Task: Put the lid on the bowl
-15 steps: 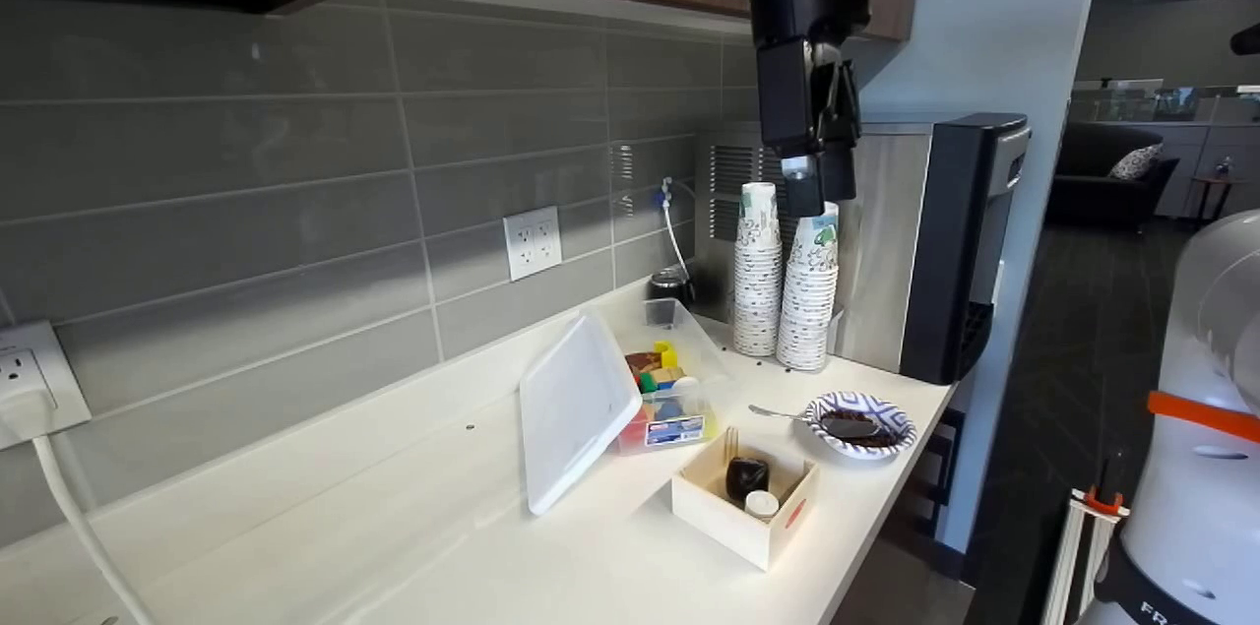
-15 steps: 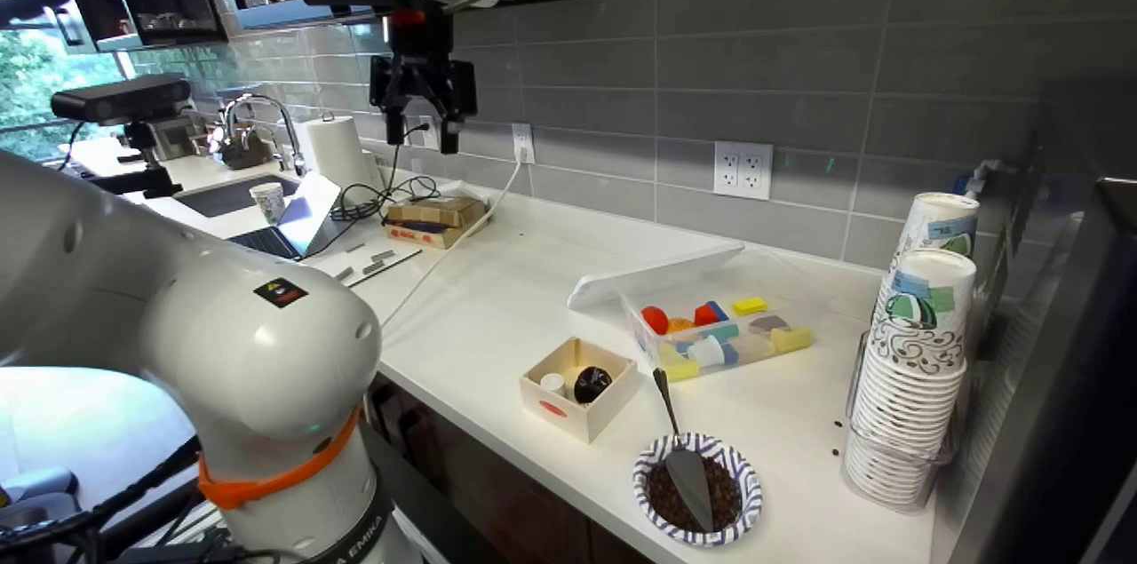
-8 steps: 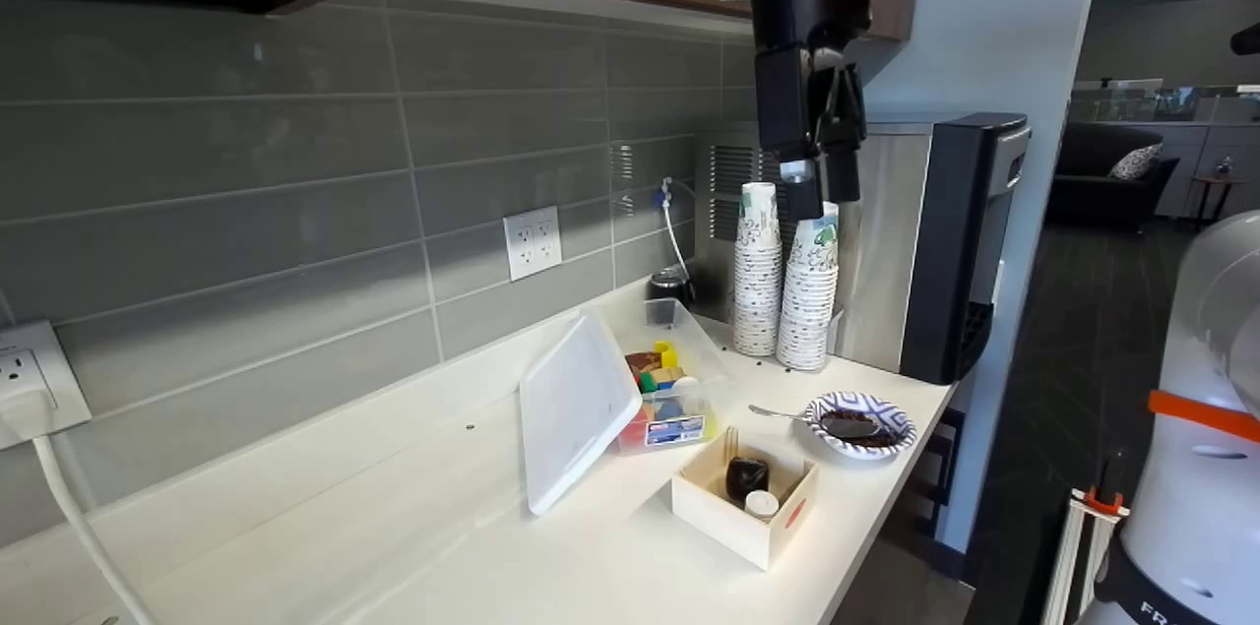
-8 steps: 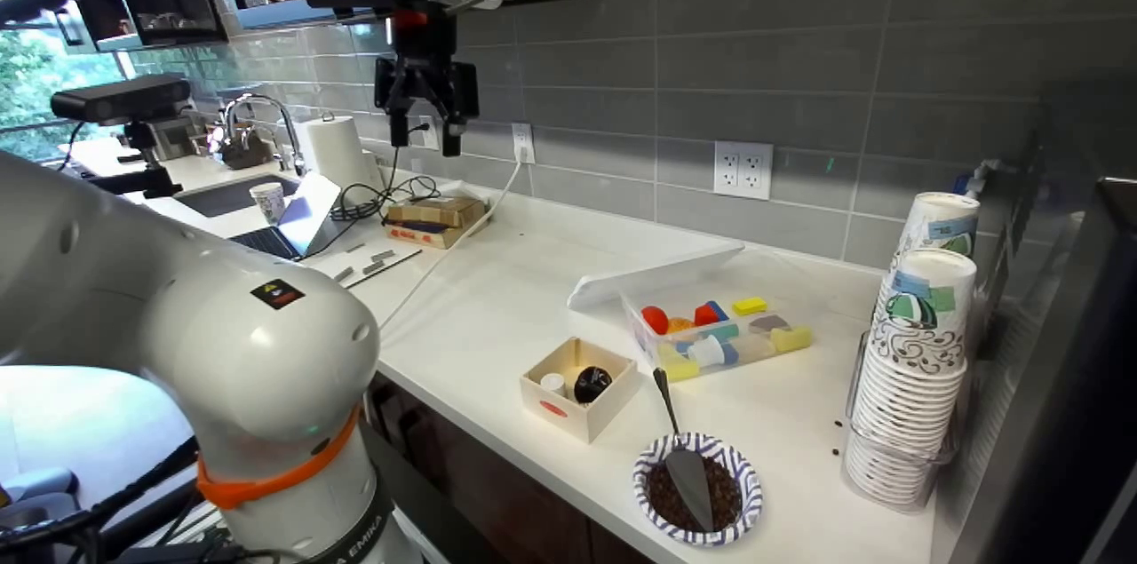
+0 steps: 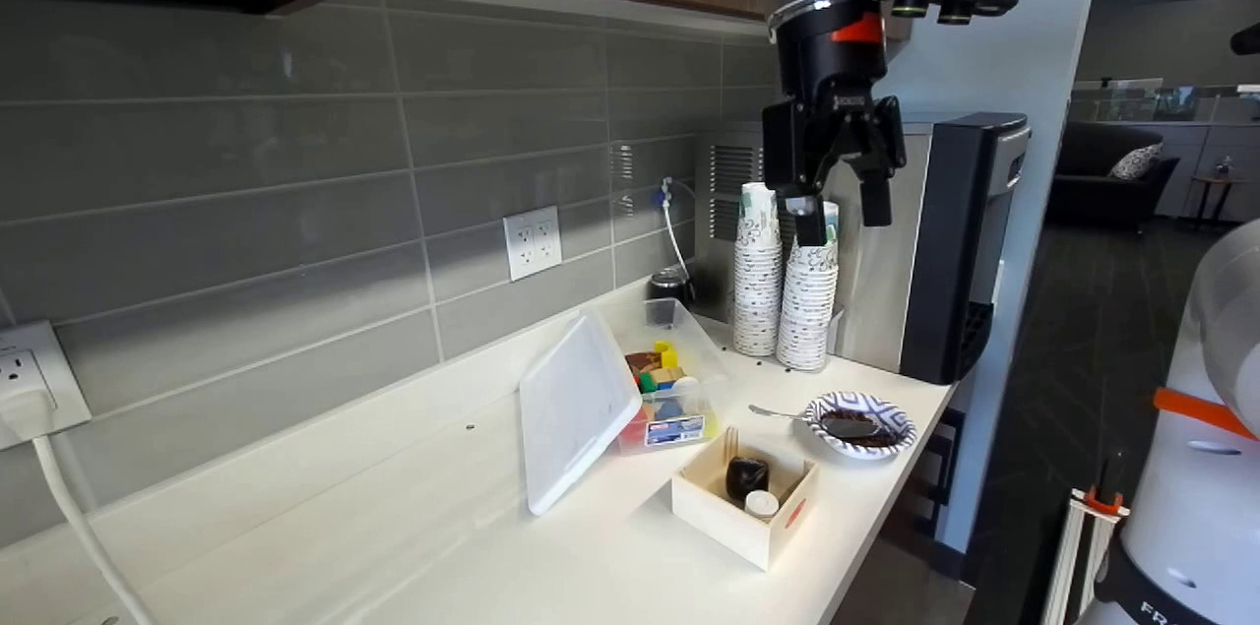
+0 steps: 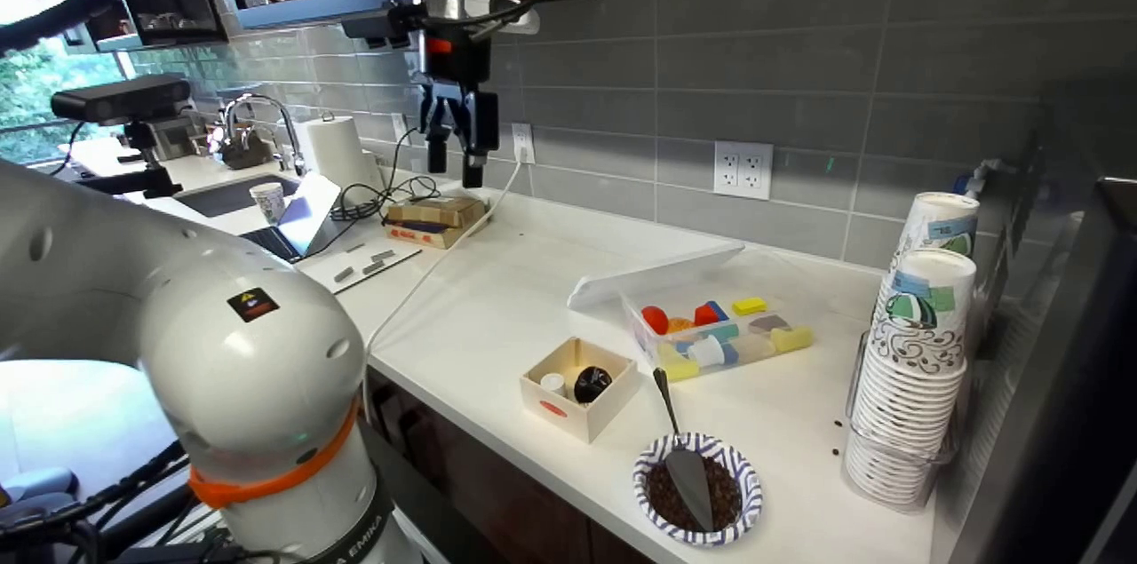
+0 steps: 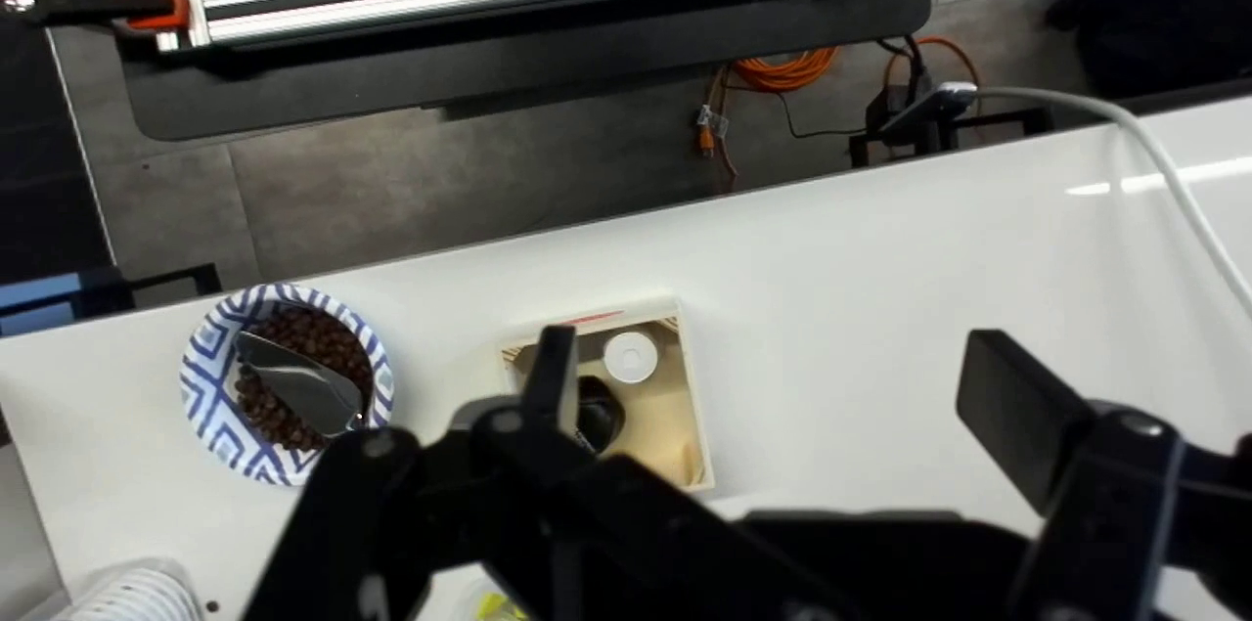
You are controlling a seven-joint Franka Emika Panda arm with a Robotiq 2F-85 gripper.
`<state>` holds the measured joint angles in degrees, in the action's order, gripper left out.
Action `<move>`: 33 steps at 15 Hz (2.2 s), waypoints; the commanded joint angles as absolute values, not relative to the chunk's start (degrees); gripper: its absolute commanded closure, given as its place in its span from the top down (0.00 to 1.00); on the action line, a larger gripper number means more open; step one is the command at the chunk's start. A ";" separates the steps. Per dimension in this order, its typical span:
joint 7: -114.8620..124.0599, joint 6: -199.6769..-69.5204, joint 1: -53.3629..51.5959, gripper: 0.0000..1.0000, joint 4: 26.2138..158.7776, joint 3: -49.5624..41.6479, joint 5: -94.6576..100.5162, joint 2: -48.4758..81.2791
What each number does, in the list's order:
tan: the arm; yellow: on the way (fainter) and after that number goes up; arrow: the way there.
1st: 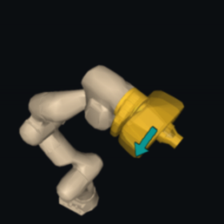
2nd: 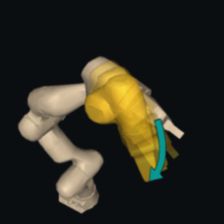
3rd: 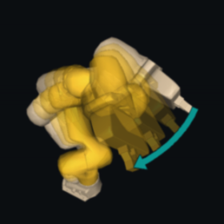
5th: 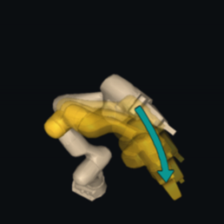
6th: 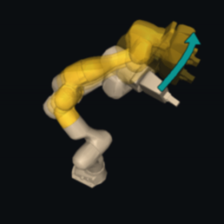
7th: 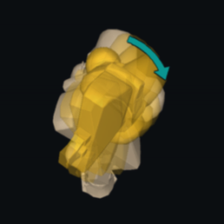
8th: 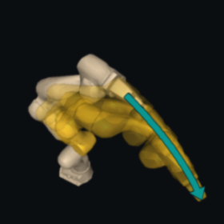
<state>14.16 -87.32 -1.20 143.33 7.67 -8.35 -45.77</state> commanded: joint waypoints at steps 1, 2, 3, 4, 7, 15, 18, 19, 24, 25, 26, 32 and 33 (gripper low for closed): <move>18.68 -94.13 3.27 1.00 148.60 6.75 -7.93 -47.50; 19.76 -97.35 4.62 1.00 150.02 6.45 -7.83 -46.64; 20.90 -100.77 5.83 1.00 151.51 6.12 -8.09 -45.89; 22.08 -104.40 7.09 1.00 152.90 5.85 -8.18 -44.76; 26.03 -116.42 10.05 1.00 156.75 5.47 -8.84 -40.76; 25.89 -132.56 7.28 1.00 155.65 -0.30 -17.20 -24.15; 27.60 -133.73 8.29 1.00 157.28 0.76 -14.80 -25.32; 27.29 -133.72 8.01 1.00 156.98 0.33 -15.09 -24.64; 27.10 -133.67 7.79 1.00 156.62 0.19 -15.28 -24.31; 27.91 -136.27 7.68 1.00 157.71 0.47 -16.11 -23.68; 30.07 -139.30 7.83 1.00 158.47 0.94 -17.10 -22.01; 32.54 -157.79 4.26 1.00 156.88 -1.93 -32.90 -10.56; 31.89 -159.77 3.09 1.00 156.15 -2.56 -36.94 -9.01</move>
<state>32.24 -153.72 6.48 158.27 -0.48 -27.96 -14.19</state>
